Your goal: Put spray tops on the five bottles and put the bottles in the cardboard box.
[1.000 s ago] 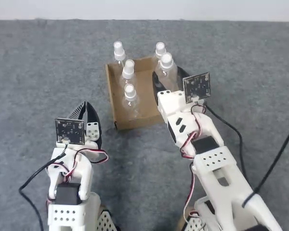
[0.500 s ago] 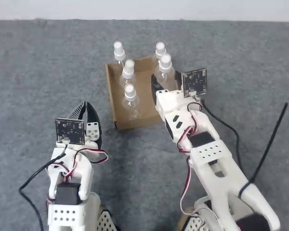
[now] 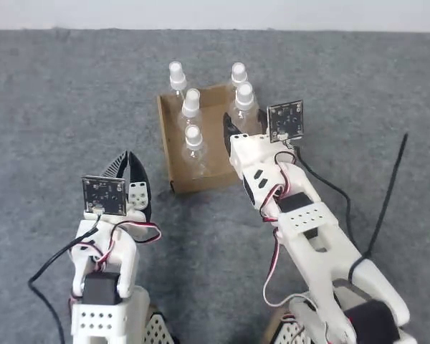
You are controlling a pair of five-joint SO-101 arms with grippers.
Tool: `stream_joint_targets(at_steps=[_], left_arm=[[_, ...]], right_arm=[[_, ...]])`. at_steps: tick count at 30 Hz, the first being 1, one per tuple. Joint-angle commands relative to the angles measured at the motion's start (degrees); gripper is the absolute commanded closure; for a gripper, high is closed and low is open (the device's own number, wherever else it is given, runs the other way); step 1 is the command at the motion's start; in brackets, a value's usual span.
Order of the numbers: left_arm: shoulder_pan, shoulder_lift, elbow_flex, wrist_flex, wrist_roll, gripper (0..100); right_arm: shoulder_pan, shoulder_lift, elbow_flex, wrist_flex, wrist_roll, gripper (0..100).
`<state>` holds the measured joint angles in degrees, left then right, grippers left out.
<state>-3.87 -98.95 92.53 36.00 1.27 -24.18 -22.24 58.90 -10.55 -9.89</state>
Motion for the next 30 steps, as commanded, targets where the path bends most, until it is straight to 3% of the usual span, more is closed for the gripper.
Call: stream_joint_targets(at_steps=[1,30], left_arm=[[-0.3,-1.2,-0.4,-1.8,-0.6,99],[-0.2,-1.2,-0.3,-1.8,-0.6,99]], right_arm=[[0.4,0.7,-4.1,-2.2,-0.7,90.8],[0.7,16.2,-4.0,-11.3,-0.4,90.6]])
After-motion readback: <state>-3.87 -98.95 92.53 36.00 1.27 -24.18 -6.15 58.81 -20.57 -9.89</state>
